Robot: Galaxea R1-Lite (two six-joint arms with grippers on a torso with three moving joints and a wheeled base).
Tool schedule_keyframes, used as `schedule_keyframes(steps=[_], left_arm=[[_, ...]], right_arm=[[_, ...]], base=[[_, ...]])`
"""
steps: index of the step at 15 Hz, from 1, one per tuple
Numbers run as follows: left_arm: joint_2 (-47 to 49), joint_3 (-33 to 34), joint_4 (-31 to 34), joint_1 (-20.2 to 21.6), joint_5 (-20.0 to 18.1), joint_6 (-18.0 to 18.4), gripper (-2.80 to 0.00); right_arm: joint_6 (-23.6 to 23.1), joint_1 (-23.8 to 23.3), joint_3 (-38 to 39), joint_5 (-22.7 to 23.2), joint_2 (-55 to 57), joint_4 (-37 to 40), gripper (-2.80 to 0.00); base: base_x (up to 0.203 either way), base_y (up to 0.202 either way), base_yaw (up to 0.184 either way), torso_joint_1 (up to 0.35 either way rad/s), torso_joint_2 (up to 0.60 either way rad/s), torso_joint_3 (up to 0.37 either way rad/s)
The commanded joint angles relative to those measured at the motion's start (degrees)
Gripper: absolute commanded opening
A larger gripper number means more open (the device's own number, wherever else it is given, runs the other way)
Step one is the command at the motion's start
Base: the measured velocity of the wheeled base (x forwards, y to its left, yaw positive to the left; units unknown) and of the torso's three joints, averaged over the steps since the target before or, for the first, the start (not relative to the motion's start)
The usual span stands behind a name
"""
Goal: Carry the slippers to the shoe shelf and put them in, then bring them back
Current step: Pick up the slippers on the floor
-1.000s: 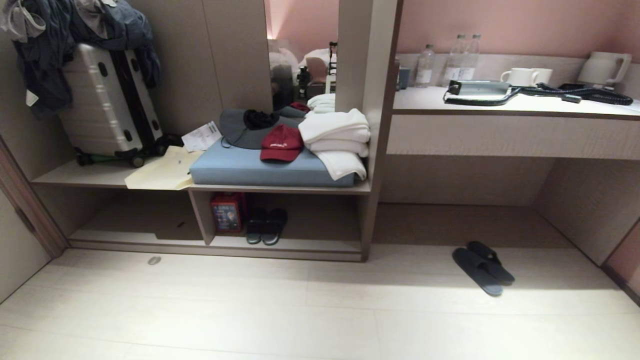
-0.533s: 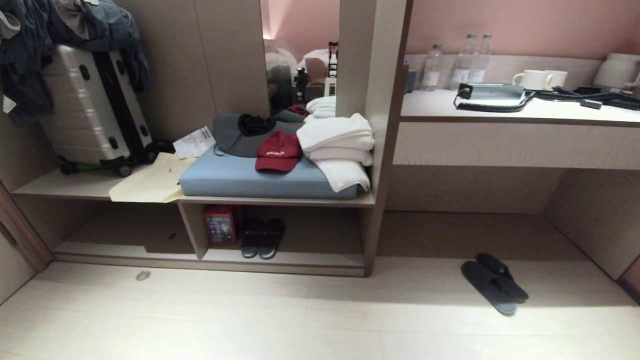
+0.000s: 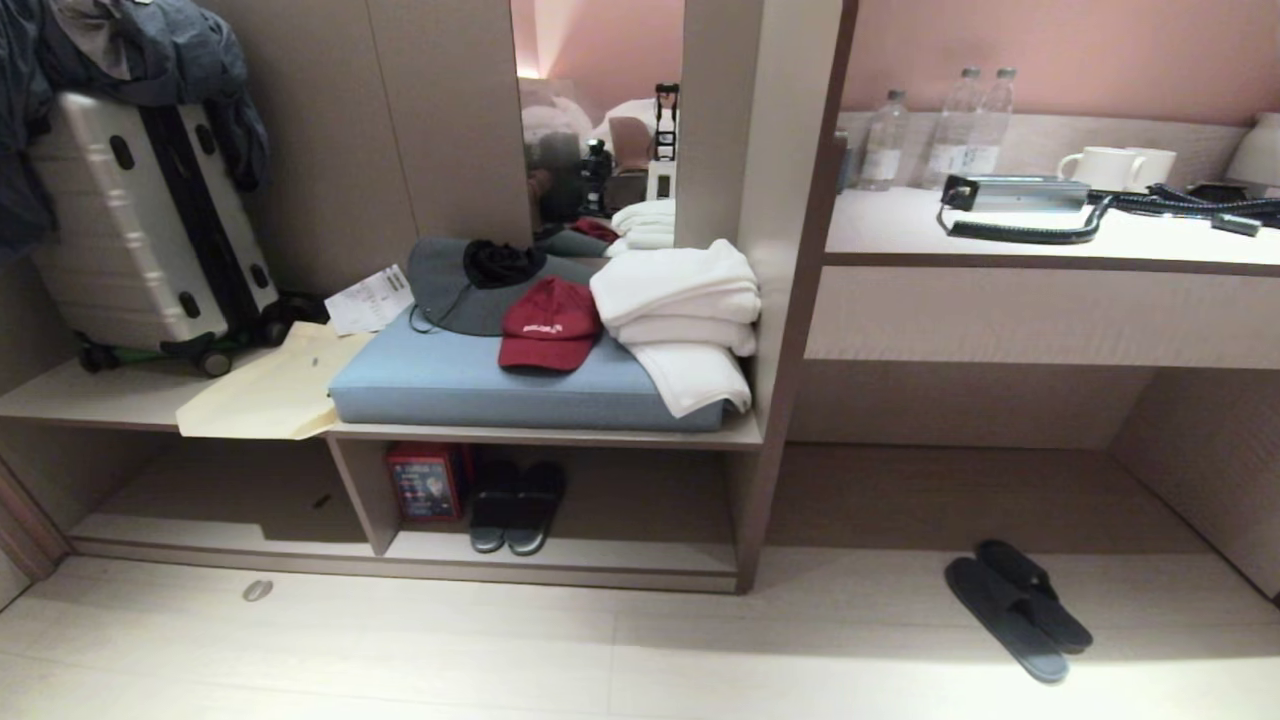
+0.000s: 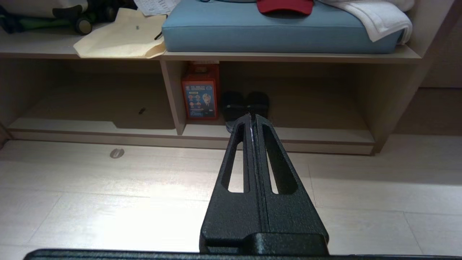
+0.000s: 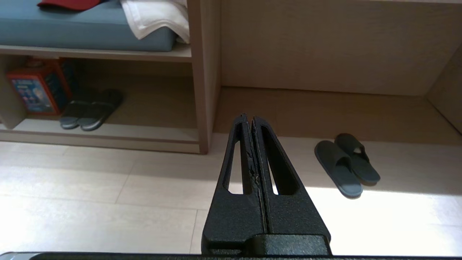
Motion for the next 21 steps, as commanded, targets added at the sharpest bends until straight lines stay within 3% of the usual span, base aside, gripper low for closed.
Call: schedule_keyframes(steps=[1,13,21], left_arm=[[0.05,0.0,-0.02,0.0,-0.03,-0.02,-2.8],[0.05,0.0,-0.02,0.0,0.03,-0.02,-2.8],[0.05,0.0,-0.02,0.0,0.03,-0.02,-2.8]], right_arm=[[0.03,0.0,0.0,-0.02,0.04,-0.01,-2.8],[0.11,0.0,0.0,-0.02,0.04,-0.01,-2.8],[0.03,0.0,0.0,-0.02,0.04,-0.01,-2.8]], base=[[0.195,0.0,-0.002,0.005,0.0,0.002],[0.194,0.0,0.0,0.002,0.0,0.001],[0.008,-0.03,0.002,0.002,0.0,0.001]])
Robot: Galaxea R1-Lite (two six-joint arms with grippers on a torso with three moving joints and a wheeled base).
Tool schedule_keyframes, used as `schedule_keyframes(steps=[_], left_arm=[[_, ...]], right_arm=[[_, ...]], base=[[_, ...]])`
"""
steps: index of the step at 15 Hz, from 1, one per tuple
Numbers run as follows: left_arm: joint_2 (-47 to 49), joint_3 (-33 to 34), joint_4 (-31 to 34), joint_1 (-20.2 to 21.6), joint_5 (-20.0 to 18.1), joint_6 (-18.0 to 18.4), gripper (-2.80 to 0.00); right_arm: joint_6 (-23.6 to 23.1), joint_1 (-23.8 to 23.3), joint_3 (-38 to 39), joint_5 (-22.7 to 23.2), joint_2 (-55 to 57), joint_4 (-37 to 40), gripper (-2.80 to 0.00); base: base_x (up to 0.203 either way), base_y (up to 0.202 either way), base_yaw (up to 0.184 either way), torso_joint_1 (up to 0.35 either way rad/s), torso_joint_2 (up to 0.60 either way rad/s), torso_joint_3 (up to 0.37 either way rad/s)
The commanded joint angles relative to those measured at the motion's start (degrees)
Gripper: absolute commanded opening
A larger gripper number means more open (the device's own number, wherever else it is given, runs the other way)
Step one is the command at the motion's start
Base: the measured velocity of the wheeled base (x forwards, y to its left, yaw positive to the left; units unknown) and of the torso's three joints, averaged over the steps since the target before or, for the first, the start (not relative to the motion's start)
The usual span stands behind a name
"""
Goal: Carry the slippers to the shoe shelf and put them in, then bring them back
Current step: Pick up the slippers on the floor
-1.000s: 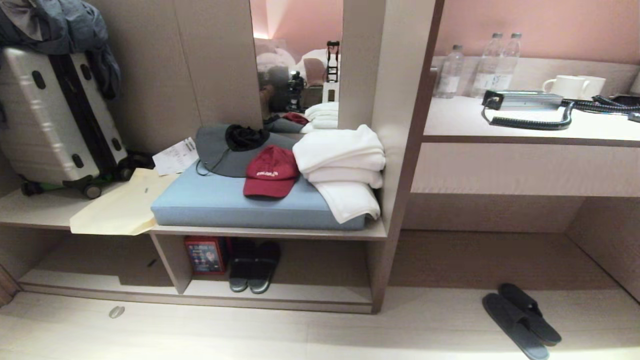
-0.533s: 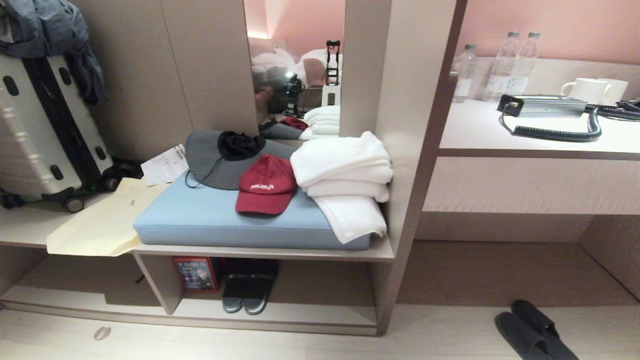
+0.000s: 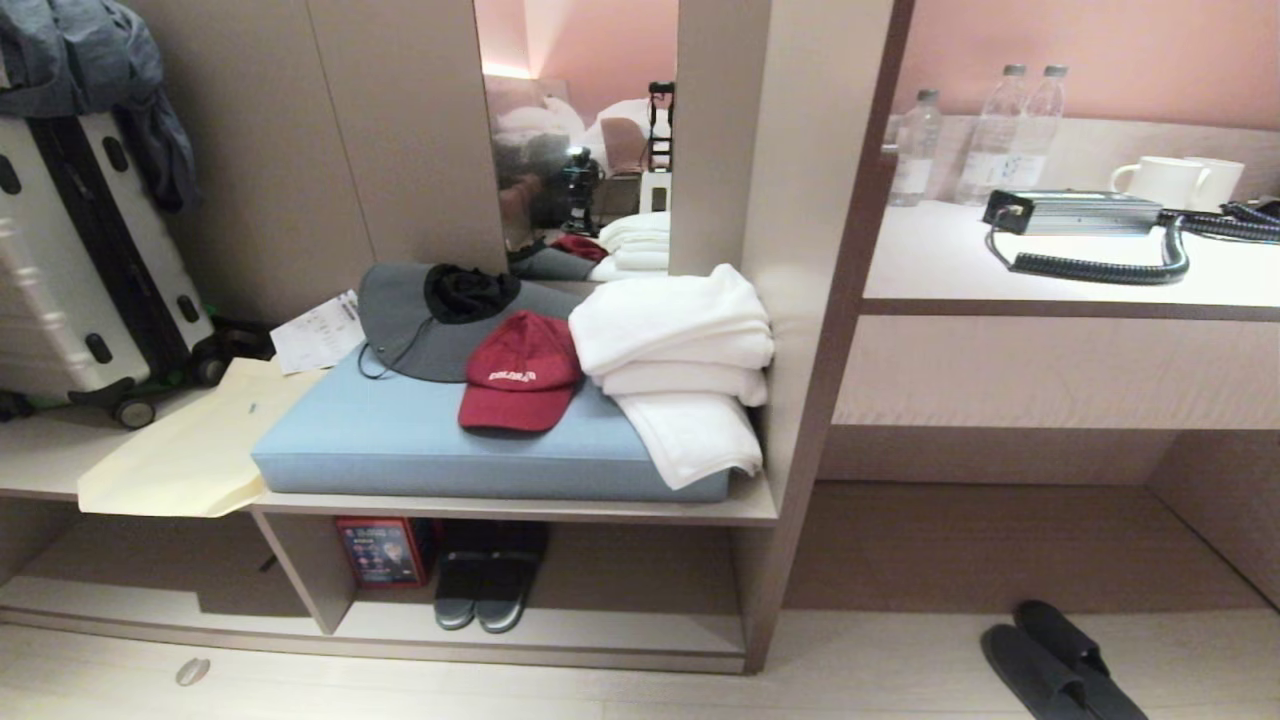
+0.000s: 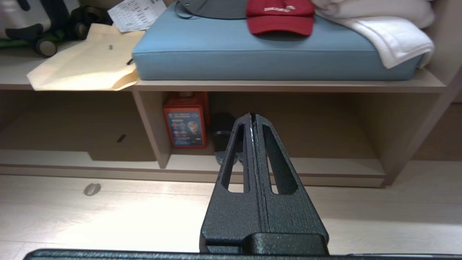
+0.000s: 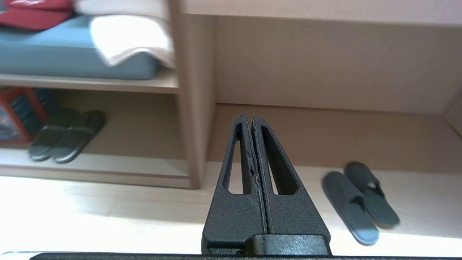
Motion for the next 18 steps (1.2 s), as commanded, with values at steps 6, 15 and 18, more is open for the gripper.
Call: schedule_keyframes(steps=[6,15,18], left_arm=[[0.05,0.0,0.0,0.0,0.06,-0.05,-2.8],[0.12,0.0,0.0,0.0,0.06,-0.05,-2.8],[0.14,0.0,0.0,0.0,0.06,-0.05,-2.8]], right_arm=[[-0.02,-0.02,0.02,0.11,0.04,-0.04,-2.8],[-0.11,-0.02,0.02,0.11,0.04,-0.04,-2.8],[-0.11,-0.02,0.02,0.11,0.04,-0.04,-2.8]], base=[[0.0,-0.196,0.003,0.003,0.0,0.002],[0.0,-0.196,0.001,0.003,0.0,0.001],[0.0,-0.197,0.003,0.0,0.0,0.003]])
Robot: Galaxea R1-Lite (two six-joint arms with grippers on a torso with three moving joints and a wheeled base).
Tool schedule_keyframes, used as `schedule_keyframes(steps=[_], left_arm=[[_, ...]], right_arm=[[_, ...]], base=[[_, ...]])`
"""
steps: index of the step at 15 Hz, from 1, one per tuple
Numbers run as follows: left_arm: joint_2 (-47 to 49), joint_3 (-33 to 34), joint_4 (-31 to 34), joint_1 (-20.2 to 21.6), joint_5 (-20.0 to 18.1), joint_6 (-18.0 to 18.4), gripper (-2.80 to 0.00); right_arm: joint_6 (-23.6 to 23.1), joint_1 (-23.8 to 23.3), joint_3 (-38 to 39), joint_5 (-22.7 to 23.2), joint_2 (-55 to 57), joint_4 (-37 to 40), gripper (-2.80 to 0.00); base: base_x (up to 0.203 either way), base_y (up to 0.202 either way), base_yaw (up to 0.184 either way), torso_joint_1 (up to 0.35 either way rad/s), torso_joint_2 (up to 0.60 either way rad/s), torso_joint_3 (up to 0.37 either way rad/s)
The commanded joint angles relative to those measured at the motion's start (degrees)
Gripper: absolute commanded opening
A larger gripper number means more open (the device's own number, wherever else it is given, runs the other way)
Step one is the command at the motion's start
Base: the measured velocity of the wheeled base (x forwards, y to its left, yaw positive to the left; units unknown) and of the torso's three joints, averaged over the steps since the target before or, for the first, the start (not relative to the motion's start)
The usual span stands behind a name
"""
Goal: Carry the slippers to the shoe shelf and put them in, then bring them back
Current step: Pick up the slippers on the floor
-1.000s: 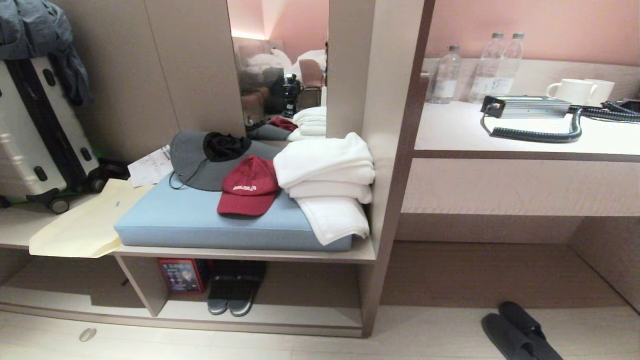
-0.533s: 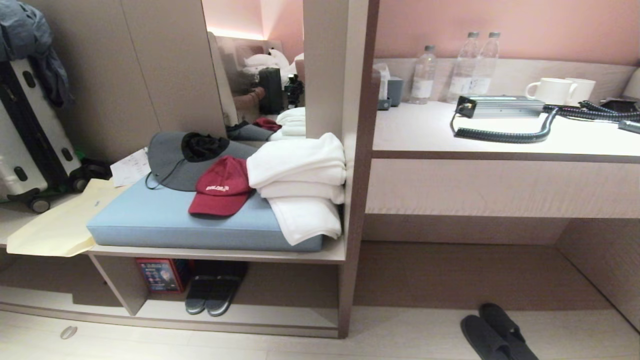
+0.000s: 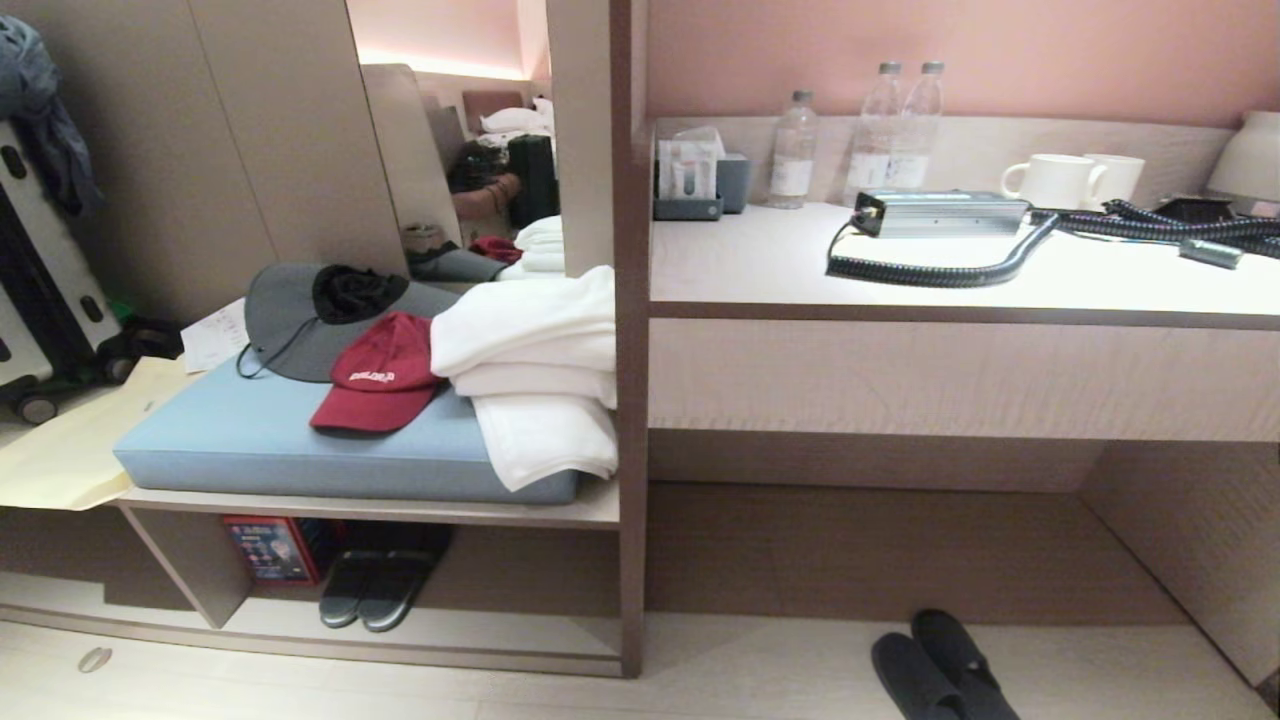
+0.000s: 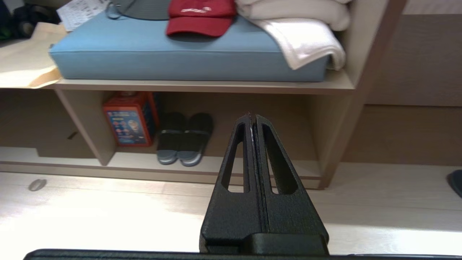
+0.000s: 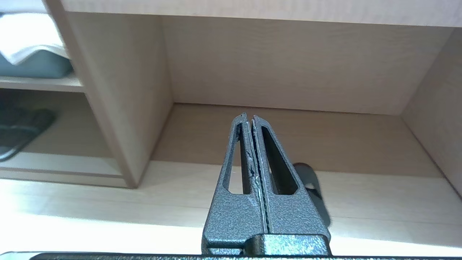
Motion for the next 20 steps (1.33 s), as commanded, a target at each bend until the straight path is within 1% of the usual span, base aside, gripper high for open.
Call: schedule_keyframes(steps=[1,14,16,20], left_arm=[[0.09,0.0,-0.02,0.0,0.02,-0.02,-2.8],[0.0,0.0,-0.02,0.0,0.02,-0.02,-2.8],[0.0,0.0,-0.02,0.0,-0.05,-0.02,-2.8],[0.0,0.0,-0.02,0.0,0.02,-0.02,-2.8]], right_arm=[[0.0,0.0,0.0,-0.03,0.04,0.0,-2.8],[0.0,0.0,0.0,-0.03,0.04,0.0,-2.8],[0.0,0.0,0.0,-0.03,0.04,0.0,-2.8],[0.0,0.0,0.0,-0.03,0.04,0.0,-2.8]], base=[[0.0,-0.197,0.002,-0.002,0.0,0.002],[0.0,-0.197,0.001,0.003,0.0,0.002],[0.0,-0.105,0.003,0.002,0.0,0.001],[0.0,0.0,0.0,0.0,0.0,0.0]])
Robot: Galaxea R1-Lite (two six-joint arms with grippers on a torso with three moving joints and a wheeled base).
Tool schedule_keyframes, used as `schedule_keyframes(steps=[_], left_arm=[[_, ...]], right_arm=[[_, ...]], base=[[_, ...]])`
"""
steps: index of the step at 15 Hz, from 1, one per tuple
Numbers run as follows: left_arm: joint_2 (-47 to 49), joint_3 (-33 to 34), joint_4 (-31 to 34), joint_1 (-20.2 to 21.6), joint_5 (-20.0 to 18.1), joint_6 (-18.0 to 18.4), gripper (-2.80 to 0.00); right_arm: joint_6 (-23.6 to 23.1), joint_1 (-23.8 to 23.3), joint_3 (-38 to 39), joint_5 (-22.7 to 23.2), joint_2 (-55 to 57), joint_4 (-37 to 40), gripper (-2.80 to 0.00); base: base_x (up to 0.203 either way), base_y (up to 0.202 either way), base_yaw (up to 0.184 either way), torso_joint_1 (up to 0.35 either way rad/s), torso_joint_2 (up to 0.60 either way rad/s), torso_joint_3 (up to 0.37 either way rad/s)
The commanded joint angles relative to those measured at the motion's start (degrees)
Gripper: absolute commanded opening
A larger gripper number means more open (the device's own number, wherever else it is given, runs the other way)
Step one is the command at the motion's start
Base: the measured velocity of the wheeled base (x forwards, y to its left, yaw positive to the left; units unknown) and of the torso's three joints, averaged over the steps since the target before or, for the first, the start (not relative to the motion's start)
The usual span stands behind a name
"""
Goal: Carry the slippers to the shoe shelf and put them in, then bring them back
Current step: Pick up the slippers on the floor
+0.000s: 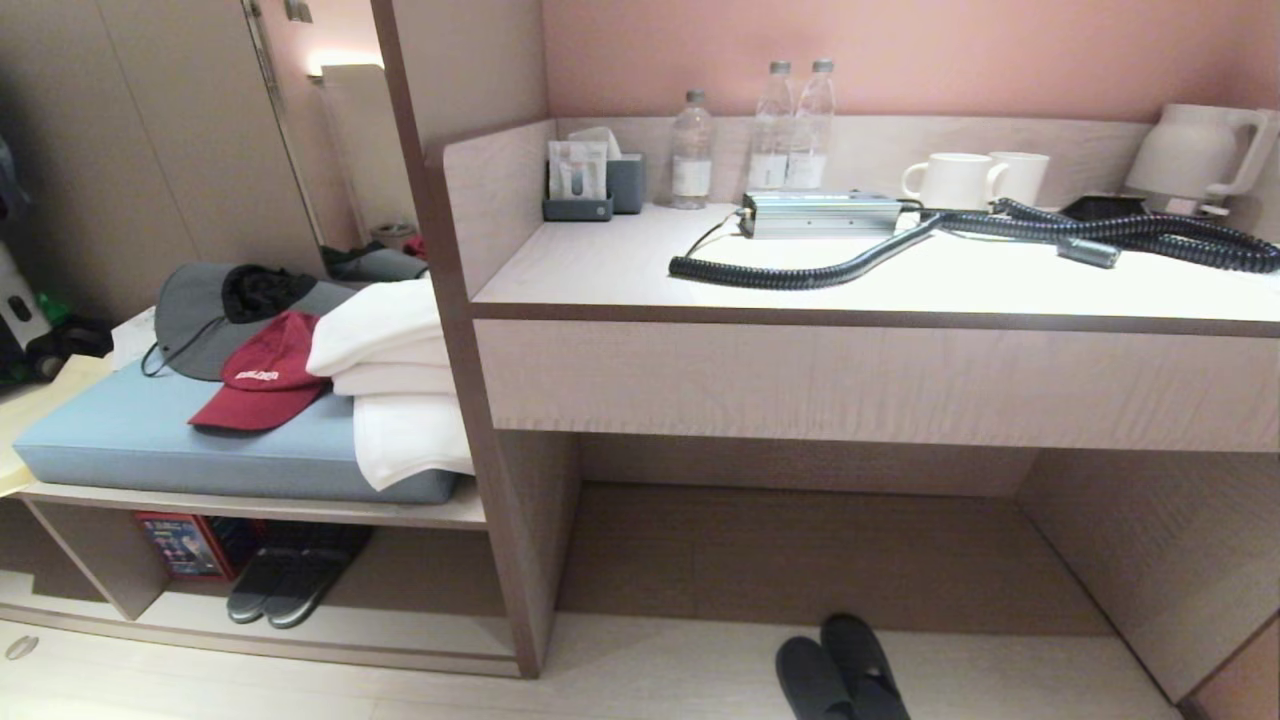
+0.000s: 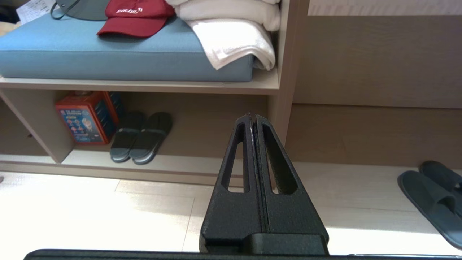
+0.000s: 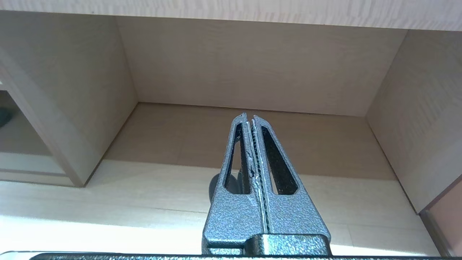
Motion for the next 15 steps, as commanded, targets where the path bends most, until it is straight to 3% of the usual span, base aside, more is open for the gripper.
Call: schedule_keyframes(steps=[1,11,15], left_arm=[[0.0,0.0,-0.02,0.0,0.04,-0.02,-2.8],[0.0,0.0,-0.02,0.0,-0.05,-0.02,-2.8],[0.0,0.0,-0.07,0.0,-0.08,0.12,-2.8]], right_arm=[[0.02,0.02,0.0,-0.05,0.04,-0.01,-2.8],[0.02,0.02,0.0,0.04,0.04,-0.01,-2.8],[0.02,0.02,0.0,0.04,0.04,-0.01,-2.8]], base=[[-0.063,0.0,0.002,0.008,0.0,0.002],[-0.189,0.0,0.0,0.004,0.0,0.002],[-0.015,0.0,0.0,-0.002,0.0,-0.065]])
